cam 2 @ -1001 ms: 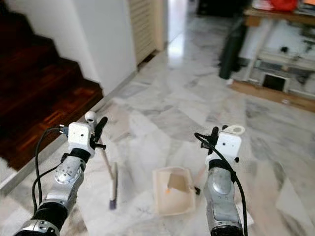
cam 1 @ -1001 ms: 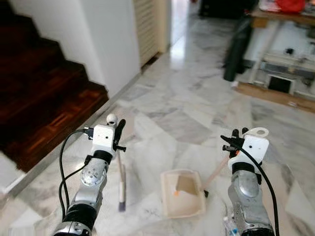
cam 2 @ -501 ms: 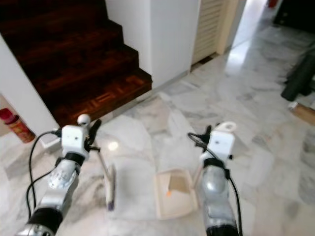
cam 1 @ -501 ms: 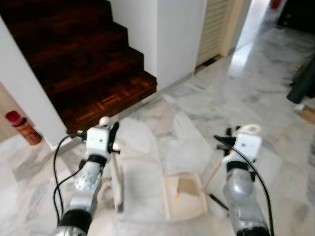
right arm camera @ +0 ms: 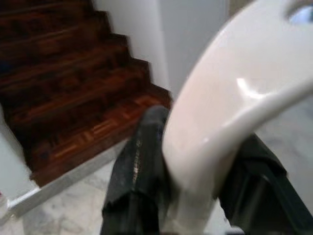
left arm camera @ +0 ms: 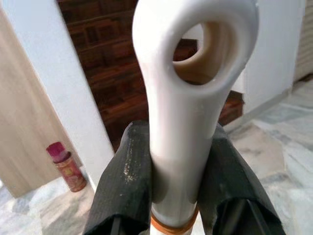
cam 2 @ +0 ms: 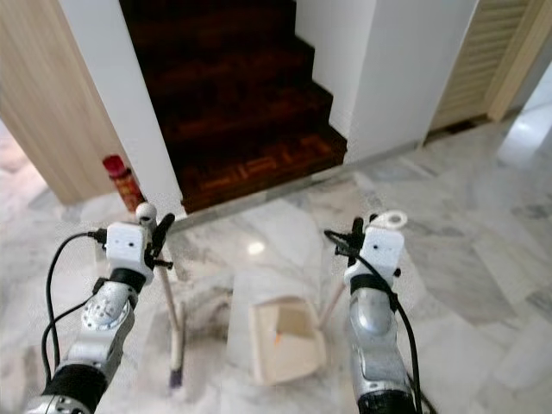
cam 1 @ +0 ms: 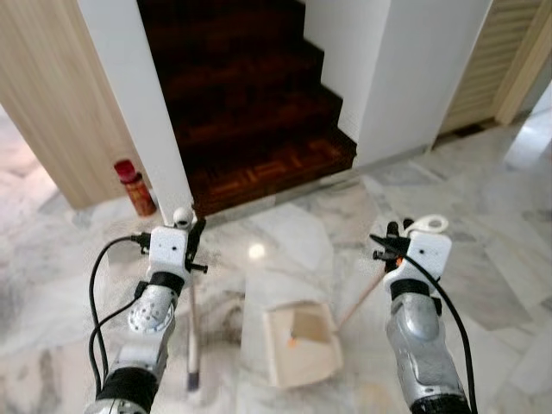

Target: Sweep floor

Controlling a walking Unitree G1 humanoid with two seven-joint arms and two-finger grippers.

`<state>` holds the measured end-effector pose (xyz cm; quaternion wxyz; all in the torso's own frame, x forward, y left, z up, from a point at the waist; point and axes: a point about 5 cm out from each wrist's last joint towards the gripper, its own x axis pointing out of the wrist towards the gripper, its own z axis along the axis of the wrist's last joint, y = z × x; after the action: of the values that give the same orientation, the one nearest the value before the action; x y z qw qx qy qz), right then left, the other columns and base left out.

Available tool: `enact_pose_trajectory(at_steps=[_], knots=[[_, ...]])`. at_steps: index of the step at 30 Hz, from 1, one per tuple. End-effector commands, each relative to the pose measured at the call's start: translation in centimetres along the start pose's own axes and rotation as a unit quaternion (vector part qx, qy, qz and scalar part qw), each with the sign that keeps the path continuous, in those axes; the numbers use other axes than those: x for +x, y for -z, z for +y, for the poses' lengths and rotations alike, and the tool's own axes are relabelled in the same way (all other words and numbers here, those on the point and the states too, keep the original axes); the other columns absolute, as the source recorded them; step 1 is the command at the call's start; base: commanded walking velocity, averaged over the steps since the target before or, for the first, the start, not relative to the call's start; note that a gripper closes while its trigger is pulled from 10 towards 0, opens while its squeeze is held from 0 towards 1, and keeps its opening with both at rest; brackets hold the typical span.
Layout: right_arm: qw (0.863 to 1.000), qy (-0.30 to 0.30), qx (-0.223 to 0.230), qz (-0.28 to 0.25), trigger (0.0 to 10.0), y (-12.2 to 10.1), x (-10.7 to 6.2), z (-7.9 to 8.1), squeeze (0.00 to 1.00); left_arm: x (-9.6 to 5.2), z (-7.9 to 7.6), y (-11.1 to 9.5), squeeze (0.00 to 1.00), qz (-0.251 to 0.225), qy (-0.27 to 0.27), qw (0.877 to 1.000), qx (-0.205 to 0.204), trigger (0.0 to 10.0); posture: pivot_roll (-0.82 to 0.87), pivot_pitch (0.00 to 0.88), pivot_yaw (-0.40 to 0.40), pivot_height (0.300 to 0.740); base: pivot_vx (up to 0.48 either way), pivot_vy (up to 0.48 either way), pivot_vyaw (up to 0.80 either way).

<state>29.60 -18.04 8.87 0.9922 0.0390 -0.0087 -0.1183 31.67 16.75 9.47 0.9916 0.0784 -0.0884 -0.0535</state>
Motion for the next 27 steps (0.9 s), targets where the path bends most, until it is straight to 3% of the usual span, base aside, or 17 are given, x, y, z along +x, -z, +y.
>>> enact_pose_trajectory(at_steps=[1, 6, 27], knots=[[1.000, -0.002, 0.007, -0.015, 10.0, -0.83, 0.43, 0.18, 0.00, 0.65, -0.05, -1.18, 0.00, -0.025, 0.002, 1.000, 0.002, 10.0, -0.07, 0.000, 0.013, 0.740, 0.000, 0.000, 0.00], [1.000, -0.005, 0.002, -0.017, 10.0, -0.95, 0.46, 0.23, 0.00, 0.55, -0.08, -1.12, 0.00, -0.024, 0.001, 1.000, 0.002, 10.0, -0.07, 0.000, 0.008, 0.740, 0.000, 0.000, 0.08], [1.000, -0.011, 0.007, -0.015, 10.0, -0.86, 0.45, 0.69, 0.00, 0.56, 0.06, -1.03, 0.00, -0.018, 0.000, 1.000, 0.002, 10.0, -0.06, 0.000, 0.013, 0.740, 0.000, 0.000, 0.76]])
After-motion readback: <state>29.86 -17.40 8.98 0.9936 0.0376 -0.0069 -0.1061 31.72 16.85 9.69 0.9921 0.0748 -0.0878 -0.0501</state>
